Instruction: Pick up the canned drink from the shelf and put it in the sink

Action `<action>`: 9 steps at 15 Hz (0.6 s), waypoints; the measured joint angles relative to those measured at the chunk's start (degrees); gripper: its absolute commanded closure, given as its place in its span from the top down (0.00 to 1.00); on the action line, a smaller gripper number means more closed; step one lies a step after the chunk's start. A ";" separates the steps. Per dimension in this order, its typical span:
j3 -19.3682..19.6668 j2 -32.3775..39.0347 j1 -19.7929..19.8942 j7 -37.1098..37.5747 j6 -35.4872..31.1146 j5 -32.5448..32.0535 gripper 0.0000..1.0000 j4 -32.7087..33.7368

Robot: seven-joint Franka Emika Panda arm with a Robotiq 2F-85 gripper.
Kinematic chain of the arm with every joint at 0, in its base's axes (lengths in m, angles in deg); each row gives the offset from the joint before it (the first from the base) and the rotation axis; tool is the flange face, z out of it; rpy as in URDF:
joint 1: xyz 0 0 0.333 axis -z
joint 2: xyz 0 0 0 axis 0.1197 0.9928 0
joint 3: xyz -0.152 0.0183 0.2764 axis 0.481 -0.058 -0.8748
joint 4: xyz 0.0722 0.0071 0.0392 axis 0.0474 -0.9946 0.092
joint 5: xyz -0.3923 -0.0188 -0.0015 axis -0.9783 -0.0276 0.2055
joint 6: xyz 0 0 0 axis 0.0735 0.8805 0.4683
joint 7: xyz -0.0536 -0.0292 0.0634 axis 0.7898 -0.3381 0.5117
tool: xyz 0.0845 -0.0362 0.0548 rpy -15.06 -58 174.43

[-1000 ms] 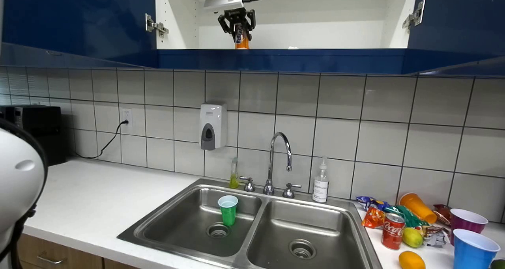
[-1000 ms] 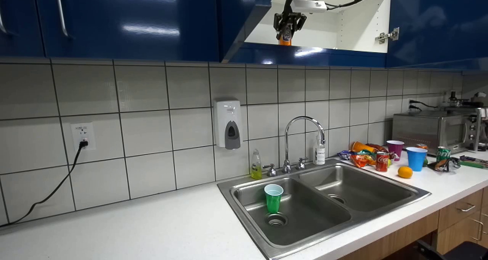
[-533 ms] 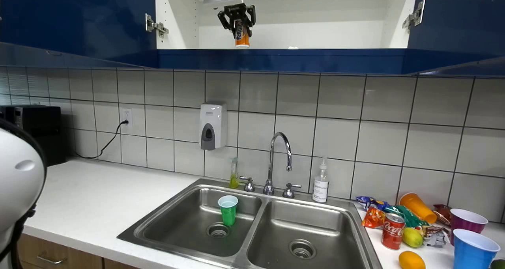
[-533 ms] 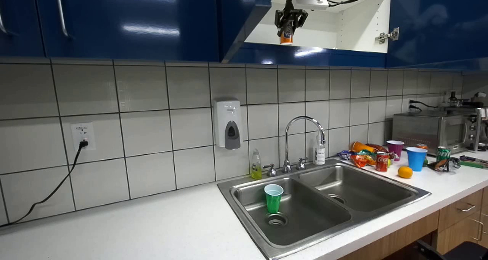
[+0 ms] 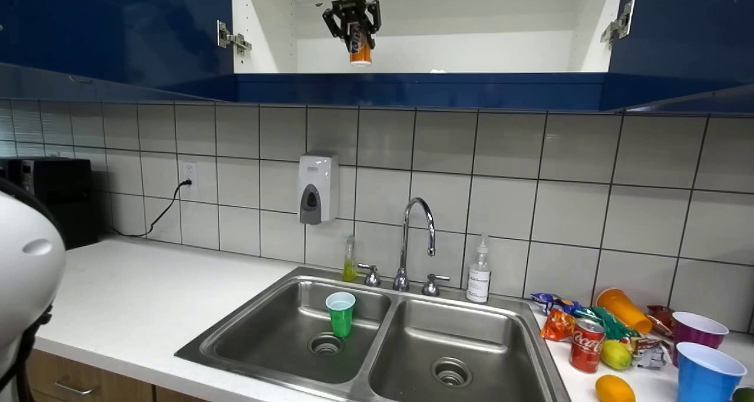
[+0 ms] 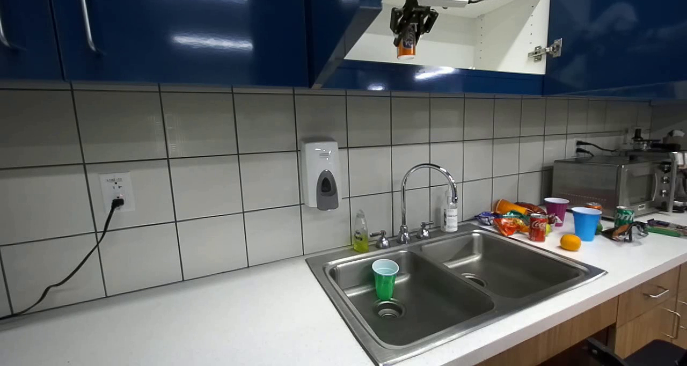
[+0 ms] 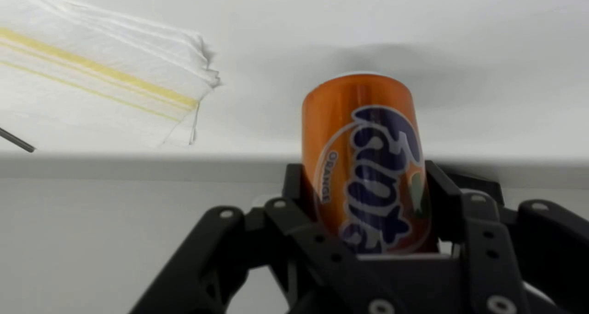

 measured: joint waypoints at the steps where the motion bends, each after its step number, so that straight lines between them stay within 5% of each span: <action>1: 0.00 -0.78 0.00 0.04 0.00 0.00 0.38 -0.96; 9: 0.00 -8.57 0.00 0.12 -1.19 0.00 0.38 -9.98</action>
